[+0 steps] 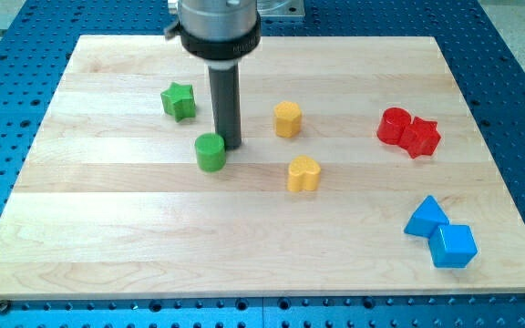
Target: Move the yellow hexagon top center of the board
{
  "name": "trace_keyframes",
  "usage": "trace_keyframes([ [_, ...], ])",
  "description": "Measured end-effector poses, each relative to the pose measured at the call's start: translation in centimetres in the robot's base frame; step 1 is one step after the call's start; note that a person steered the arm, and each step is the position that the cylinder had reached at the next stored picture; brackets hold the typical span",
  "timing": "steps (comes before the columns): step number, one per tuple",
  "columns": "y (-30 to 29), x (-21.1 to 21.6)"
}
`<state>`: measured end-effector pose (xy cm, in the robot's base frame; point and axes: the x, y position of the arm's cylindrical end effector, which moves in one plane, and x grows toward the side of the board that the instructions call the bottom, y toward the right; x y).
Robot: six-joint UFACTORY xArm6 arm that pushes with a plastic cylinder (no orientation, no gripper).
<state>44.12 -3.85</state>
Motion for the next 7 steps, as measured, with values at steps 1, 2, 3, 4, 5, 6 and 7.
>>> trace_keyframes([
  [1,4.5,1.3],
  [2,7.8,-0.4],
  [3,6.9,-5.6],
  [4,5.6,-10.0],
  [5,6.3,-8.4],
  [6,9.2,-8.5],
  [7,9.3,-12.5],
])
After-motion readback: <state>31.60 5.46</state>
